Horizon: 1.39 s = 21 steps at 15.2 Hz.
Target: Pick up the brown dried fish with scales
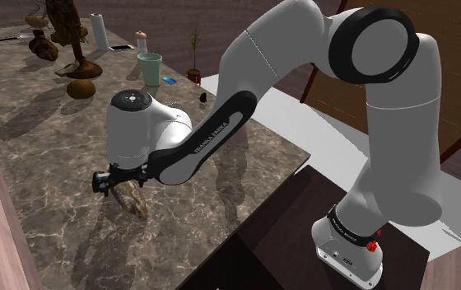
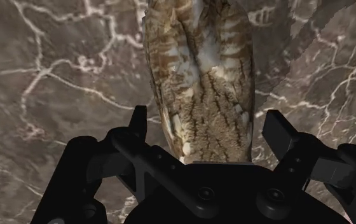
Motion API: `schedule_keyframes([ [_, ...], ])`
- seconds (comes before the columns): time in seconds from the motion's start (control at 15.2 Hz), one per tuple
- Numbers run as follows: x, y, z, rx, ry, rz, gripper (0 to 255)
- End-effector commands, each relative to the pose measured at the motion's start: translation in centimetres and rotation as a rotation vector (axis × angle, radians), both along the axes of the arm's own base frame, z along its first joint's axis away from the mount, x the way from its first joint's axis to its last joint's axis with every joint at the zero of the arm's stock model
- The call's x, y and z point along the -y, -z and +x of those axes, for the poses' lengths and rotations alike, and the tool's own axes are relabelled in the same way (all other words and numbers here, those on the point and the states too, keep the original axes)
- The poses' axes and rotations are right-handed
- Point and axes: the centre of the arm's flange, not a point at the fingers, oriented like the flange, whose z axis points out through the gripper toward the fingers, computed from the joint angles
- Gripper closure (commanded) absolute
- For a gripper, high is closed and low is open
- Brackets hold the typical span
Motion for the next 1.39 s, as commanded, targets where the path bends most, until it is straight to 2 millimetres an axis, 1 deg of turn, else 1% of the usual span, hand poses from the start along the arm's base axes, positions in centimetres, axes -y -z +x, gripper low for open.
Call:
schedule_keyframes([
  [0.0, 0.0, 0.4, 0.0, 0.000, 0.000, 0.000, 0],
  [0.07, 0.0, 0.4, 0.0, 0.000, 0.000, 0.000, 0],
  [0.13, 0.0, 0.4, 0.0, 0.000, 0.000, 0.000, 255],
  [0.73, 0.0, 0.4, 0.0, 0.000, 0.000, 0.000, 255],
  [1.32, 0.0, -4.3, 0.0, 0.000, 0.000, 0.000, 255],
])
